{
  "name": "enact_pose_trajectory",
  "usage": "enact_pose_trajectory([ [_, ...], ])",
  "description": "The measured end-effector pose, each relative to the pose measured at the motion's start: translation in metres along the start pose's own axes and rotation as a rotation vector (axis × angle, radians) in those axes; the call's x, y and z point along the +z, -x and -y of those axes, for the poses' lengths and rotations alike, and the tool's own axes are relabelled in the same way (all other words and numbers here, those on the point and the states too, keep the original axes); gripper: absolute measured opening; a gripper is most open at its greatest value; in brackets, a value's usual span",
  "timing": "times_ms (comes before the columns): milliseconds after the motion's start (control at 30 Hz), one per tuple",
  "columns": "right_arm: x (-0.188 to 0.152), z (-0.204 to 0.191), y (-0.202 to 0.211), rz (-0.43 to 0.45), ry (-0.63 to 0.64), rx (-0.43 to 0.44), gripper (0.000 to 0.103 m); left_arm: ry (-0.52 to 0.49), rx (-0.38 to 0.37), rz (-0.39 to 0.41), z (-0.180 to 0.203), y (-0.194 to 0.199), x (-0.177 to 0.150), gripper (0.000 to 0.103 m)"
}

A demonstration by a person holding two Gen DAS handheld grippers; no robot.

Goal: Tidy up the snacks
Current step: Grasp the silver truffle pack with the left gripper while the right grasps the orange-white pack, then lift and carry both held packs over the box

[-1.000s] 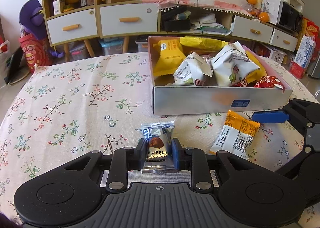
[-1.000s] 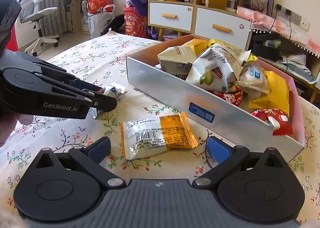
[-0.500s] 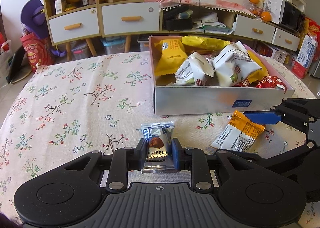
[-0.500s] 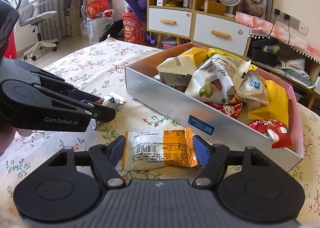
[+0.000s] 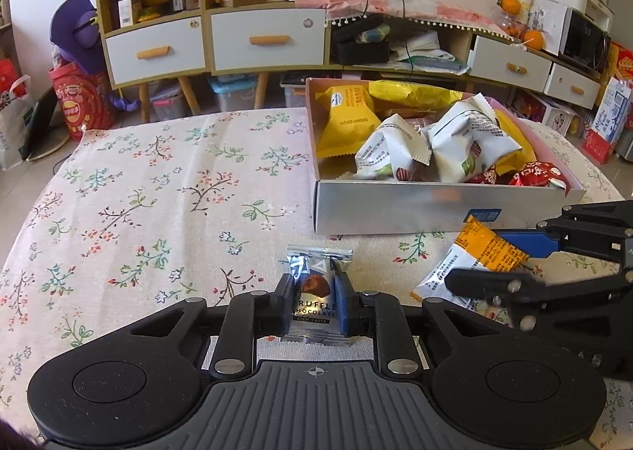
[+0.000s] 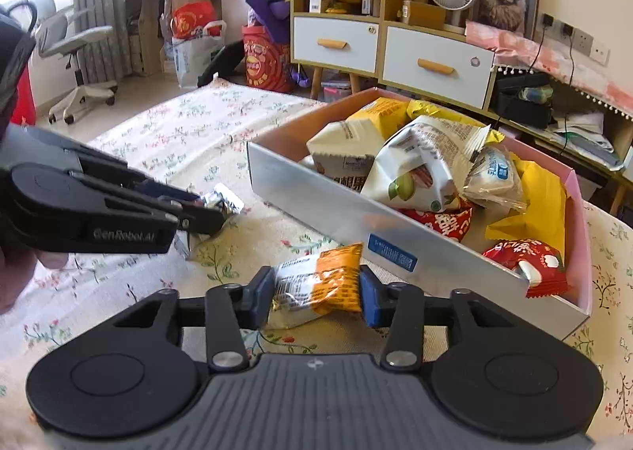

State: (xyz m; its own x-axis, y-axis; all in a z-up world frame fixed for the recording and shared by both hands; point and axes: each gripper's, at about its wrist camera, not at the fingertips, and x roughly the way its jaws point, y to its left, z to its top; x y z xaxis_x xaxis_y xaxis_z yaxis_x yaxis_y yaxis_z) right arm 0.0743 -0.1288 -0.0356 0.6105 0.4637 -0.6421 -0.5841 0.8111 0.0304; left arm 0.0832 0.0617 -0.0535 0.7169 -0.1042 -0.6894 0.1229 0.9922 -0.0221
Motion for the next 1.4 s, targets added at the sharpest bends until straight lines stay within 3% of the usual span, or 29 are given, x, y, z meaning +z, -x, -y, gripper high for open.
enact_pose_trajectory([
  [300, 0.002, 0.001, 0.008, 0.016, -0.01, 0.018, 0.02, 0.001, 0.003, 0.01, 0.003, 0.007, 0.003, 0.018],
  [467, 0.007, 0.004, 0.017, 0.034, -0.061, 0.077, 0.011, 0.004, 0.009, 0.015, 0.005, 0.011, 0.004, 0.018],
  [800, 0.013, 0.007, 0.034, 0.093, -0.089, 0.077, 0.003, 0.045, 0.01, 0.056, 0.005, 0.024, 0.013, 0.018],
  [1233, 0.015, 0.032, 0.051, 0.139, -0.161, 0.032, 0.002, 0.085, -0.004, 0.075, 0.007, 0.03, 0.021, 0.018],
  [1333, 0.009, 0.034, 0.043, 0.082, -0.153, 0.019, 0.014, 0.068, -0.011, 0.053, 0.013, 0.026, 0.019, 0.018],
  [1400, 0.003, 0.031, 0.036, 0.037, -0.138, -0.01, 0.046, 0.054, -0.015, 0.042, 0.016, 0.024, 0.017, 0.018],
])
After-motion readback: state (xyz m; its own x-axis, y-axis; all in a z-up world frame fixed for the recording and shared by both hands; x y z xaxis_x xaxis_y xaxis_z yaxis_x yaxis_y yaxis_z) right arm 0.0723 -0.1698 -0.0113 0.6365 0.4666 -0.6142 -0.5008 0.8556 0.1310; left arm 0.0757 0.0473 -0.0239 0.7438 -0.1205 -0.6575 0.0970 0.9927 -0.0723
